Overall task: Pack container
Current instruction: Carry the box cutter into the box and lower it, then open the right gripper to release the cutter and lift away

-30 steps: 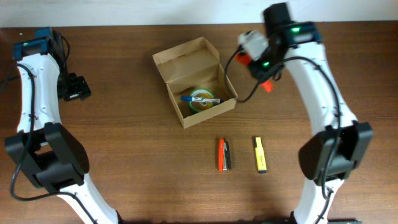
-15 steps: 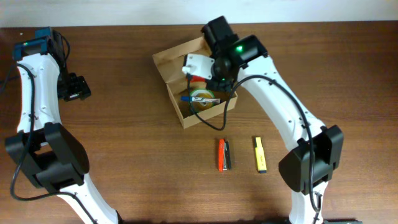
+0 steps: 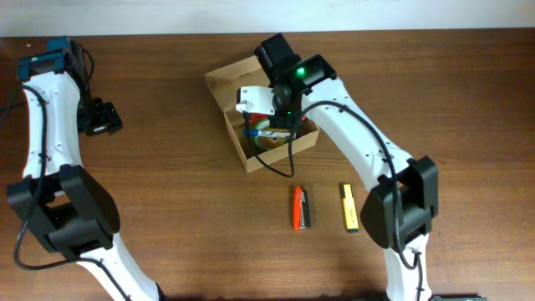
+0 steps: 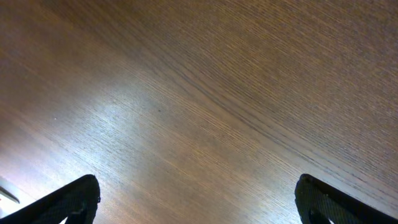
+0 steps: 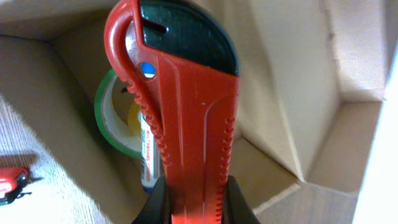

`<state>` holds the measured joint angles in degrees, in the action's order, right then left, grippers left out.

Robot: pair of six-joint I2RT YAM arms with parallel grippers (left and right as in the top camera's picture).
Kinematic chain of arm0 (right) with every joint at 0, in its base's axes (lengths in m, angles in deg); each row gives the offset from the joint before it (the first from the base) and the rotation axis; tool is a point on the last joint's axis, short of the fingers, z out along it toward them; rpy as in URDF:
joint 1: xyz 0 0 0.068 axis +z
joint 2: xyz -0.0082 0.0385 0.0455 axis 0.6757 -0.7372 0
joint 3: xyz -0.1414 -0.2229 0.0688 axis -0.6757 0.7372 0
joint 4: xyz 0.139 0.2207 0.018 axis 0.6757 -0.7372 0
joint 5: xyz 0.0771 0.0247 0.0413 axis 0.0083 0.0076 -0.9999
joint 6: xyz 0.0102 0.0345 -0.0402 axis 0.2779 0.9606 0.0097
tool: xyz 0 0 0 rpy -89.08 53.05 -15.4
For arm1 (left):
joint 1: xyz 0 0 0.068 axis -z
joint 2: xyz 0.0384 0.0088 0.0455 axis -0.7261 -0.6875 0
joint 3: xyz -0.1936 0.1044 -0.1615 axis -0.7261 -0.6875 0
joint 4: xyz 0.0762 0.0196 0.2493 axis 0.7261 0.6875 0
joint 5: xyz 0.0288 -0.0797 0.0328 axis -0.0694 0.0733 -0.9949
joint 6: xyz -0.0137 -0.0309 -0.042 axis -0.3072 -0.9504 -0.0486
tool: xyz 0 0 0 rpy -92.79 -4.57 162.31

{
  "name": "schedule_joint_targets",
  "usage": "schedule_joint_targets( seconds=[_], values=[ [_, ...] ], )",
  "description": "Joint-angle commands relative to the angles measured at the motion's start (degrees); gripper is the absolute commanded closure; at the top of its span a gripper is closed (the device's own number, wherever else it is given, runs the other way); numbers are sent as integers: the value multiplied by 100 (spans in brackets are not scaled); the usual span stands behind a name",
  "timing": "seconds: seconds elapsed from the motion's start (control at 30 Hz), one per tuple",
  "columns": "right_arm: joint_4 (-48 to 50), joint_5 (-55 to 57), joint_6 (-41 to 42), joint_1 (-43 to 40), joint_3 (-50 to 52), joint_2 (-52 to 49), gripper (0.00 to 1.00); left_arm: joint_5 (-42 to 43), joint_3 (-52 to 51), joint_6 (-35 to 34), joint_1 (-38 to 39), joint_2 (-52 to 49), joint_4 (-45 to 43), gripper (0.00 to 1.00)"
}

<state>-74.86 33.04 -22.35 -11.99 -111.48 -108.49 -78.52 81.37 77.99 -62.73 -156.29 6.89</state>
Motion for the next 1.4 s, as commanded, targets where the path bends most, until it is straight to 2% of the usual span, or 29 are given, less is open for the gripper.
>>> schedule_joint_targets(
  seconds=[0.0,0.3,0.8,0.93,1.3,1.37],
  values=[
    [-37,44,-61,76,-127,-153,97,20,-57,90,-13,33,-11,0],
    [-297,-170,-59,96,-44,-518,97,22,-57,90,-13,33,-11,0],
    [-269,-496,-57,98,455,-538,96,22,-57,90,-13,33,-11,0],
    [-216,-490,-4,98,455,-538,77,22,-57,90,-13,33,-11,0],
    [444,-181,699,96,452,-535,40,22,-57,90,-13,33,-11,0],
    [601,-2,750,98,452,-535,25,22,-57,90,-13,33,-11,0]
  ],
)
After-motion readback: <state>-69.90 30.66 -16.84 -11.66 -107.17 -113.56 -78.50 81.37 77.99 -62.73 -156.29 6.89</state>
